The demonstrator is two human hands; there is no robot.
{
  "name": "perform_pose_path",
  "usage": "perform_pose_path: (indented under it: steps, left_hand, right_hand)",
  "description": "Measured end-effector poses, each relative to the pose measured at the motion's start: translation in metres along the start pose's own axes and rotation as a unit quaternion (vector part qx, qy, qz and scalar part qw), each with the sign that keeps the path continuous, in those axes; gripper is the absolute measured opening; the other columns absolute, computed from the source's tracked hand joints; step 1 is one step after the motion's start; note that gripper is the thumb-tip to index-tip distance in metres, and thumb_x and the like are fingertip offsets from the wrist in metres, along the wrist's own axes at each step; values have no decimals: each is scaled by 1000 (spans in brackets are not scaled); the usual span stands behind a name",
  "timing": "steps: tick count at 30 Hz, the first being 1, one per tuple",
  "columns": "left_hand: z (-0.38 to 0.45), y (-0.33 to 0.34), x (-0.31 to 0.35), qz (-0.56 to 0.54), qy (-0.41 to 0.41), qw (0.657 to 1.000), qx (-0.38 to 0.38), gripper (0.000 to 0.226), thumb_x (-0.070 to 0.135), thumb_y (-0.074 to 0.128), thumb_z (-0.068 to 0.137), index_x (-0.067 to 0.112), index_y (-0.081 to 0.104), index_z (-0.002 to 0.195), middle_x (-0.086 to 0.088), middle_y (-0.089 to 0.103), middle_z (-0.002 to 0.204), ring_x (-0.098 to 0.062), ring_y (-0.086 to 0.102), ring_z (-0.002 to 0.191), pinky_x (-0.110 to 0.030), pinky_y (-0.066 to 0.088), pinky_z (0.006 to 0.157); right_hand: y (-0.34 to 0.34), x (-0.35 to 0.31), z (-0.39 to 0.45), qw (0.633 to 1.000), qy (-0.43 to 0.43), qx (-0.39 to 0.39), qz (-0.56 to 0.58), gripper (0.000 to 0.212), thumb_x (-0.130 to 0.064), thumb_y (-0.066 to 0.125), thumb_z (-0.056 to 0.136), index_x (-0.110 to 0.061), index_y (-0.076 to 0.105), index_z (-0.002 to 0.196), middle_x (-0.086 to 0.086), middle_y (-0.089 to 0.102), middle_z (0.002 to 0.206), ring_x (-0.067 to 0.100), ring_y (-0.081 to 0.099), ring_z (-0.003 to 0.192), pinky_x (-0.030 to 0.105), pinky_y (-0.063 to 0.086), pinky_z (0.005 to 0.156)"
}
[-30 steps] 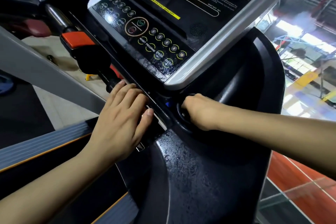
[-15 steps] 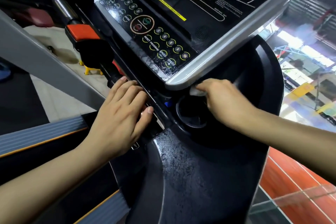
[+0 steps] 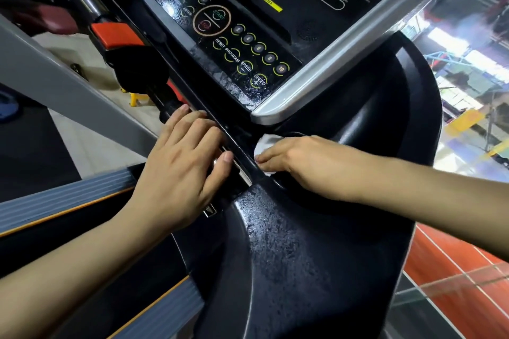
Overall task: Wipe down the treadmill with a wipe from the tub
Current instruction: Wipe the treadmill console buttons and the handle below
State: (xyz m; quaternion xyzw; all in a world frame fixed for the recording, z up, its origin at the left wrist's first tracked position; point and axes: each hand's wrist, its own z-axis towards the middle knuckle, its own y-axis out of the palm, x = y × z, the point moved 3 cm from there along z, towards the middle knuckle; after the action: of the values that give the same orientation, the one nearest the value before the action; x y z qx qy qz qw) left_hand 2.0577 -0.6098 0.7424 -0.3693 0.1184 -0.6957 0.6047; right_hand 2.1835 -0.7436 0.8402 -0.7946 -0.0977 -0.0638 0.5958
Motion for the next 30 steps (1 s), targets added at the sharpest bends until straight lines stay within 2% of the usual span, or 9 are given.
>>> perform_pose_path:
  steps: [5,8,13,15,17,19,25,28,30]
  left_hand:
    - [0,0,-2,11,10,1000,-14,47,41,27,106,7,61,106,-8,59,117,-34,49,130,-51,22,123]
    - [-1,1,-2,12,8,1000,-9,47,40,28,105,6,61,106,-10,60,117,-34,50,128,-50,21,124]
    - [0,3,0,12,1,1000,-7,45,38,31,105,6,61,105,-10,60,118,-35,49,129,-52,22,122]
    - [0,3,-1,10,3,1000,-5,45,38,30,105,6,61,105,-10,60,118,-35,50,129,-51,22,123]
    - [1,3,-2,8,7,1000,-5,46,39,29,105,7,61,105,-9,60,118,-34,50,129,-51,22,123]
    - [1,3,-2,9,5,1000,-6,47,40,27,105,8,61,106,-8,60,117,-34,50,129,-50,22,123]
    - [1,3,-1,7,8,1000,-1,49,40,27,106,6,63,107,-10,60,115,-35,50,128,-52,23,122]
    - [1,4,-3,10,13,1000,3,50,40,27,106,5,63,106,-11,60,113,-37,50,128,-53,24,121]
    - [2,3,-3,8,20,1000,7,51,40,26,106,5,63,105,-11,61,112,-38,51,127,-54,25,120]
  right_hand:
    - [-11,-2,-21,996,-26,-84,3,39,-8,43,82,-13,76,102,-5,69,123,19,66,111,41,59,80]
    - [-18,3,-40,990,2,-139,32,24,-5,52,83,-13,73,89,-6,70,110,17,66,102,38,55,80]
    - [-39,36,-38,993,87,80,31,43,1,51,78,-13,79,108,0,73,120,17,66,112,30,50,97]
    - [-29,46,-26,992,107,65,7,48,6,53,79,-14,76,116,2,70,128,23,66,118,38,54,97]
    - [-17,53,-24,985,171,29,18,54,1,51,79,-28,72,120,-1,69,128,26,67,117,43,56,94]
    - [-13,56,-35,969,245,27,31,58,-6,49,79,-40,65,123,-4,72,119,23,70,109,38,57,89]
    - [-13,9,-51,951,293,-60,82,49,-4,55,84,-33,73,120,-8,75,105,12,69,97,23,54,86]
    - [-18,-7,-29,948,285,-34,136,42,-7,58,89,-33,74,118,-17,57,69,3,55,67,10,42,65]
    - [-24,-4,-22,938,304,17,167,40,-7,56,88,-30,77,114,-13,63,72,7,60,70,15,49,70]
